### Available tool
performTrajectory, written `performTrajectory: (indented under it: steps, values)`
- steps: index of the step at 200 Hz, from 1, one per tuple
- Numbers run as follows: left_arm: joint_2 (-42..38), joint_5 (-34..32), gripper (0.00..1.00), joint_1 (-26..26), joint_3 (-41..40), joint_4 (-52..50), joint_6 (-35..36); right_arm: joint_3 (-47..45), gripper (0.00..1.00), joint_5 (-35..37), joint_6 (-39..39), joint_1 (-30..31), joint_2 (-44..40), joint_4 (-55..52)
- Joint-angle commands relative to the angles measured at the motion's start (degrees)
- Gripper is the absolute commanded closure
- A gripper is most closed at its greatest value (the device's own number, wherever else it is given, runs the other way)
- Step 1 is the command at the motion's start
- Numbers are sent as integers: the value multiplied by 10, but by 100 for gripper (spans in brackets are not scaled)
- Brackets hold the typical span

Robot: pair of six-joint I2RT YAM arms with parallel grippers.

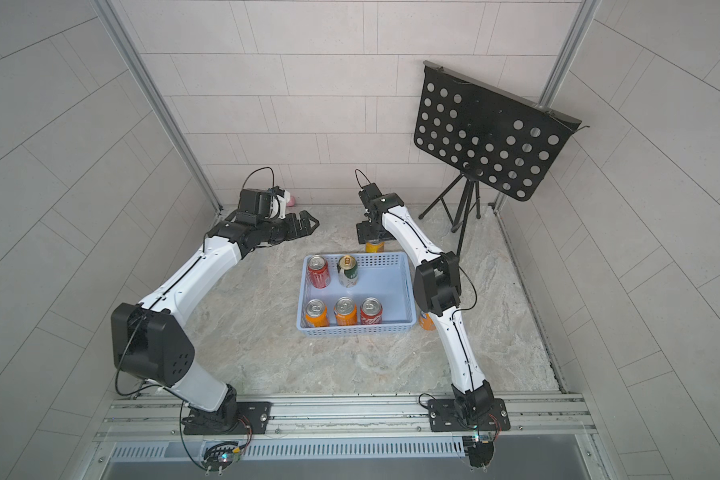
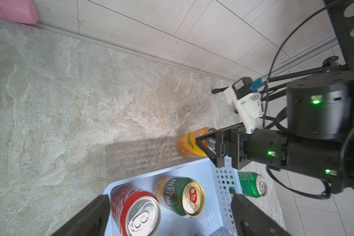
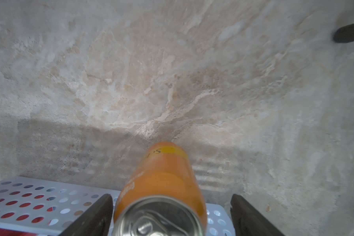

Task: Take out the drinks from the basket
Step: Place the drink at the center of the board.

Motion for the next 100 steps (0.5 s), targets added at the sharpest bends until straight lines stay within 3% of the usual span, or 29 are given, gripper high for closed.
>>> performTrajectory:
  steps: [1, 42, 100]
  values:
    - [-9, 0, 0, 2, -8, -2, 8, -19, 7, 38, 1, -5, -87, -5]
    - [-25, 20, 0, 0, -26, 8, 14, -93, 7, 26, -7, -4, -188, 10]
    - [-94, -15, 0, -1, -94, -14, 38, -336, 11, -69, -10, 2, -363, 103]
